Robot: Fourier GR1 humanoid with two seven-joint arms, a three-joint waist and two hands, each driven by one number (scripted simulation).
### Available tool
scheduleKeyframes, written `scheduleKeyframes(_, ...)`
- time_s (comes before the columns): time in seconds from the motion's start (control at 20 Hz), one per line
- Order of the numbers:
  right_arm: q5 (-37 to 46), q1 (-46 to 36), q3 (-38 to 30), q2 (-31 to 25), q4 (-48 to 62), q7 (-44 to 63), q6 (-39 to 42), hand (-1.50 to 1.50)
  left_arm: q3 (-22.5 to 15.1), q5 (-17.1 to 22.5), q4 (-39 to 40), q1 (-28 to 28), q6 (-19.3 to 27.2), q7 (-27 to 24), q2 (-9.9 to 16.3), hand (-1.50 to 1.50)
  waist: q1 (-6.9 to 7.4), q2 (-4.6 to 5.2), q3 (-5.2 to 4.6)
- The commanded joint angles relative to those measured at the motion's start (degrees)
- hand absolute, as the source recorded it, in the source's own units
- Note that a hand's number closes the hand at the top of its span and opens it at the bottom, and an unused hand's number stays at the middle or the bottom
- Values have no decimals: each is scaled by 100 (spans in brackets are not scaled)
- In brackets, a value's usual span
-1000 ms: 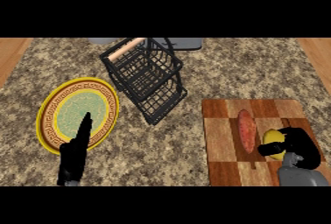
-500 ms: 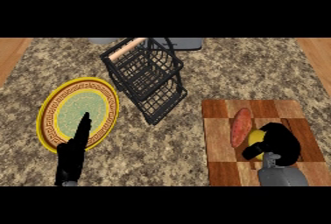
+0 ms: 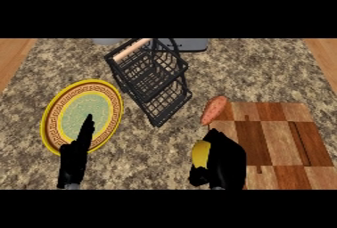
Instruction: Pick the lemon from the cutting board and place it in the tiered basket
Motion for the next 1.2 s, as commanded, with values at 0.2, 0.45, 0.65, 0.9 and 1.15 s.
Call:
scheduleKeyframes(0.2, 1122, -736, 670, 94, -1718, 1712, -631, 150, 58, 38, 92, 155, 16, 66, 2, 0, -148, -61, -38)
scheduleKeyframes(0.45, 2098, -1155, 965, 94, -2211, 1717, 504, 150, -22, -58, -41, 177, 33, 161, 33, 0, -184, -76, -49)
scheduleKeyframes(0.65, 2254, -1505, 863, 93, -2383, 1718, 863, 150, -15, -39, 50, 257, 34, -10, -50, 0, -125, -41, -59)
scheduleKeyframes(0.9, 2171, -1867, 431, 93, -2398, 1719, 1140, 150, 23, -85, -74, 16, 134, 266, -50, 0, -75, -2, -42)
scheduleKeyframes(1.15, 1903, -2422, -102, 94, -1999, 1719, 1158, 150, -75, -96, -83, -12, 26, 183, -93, 0, 73, 42, -43)
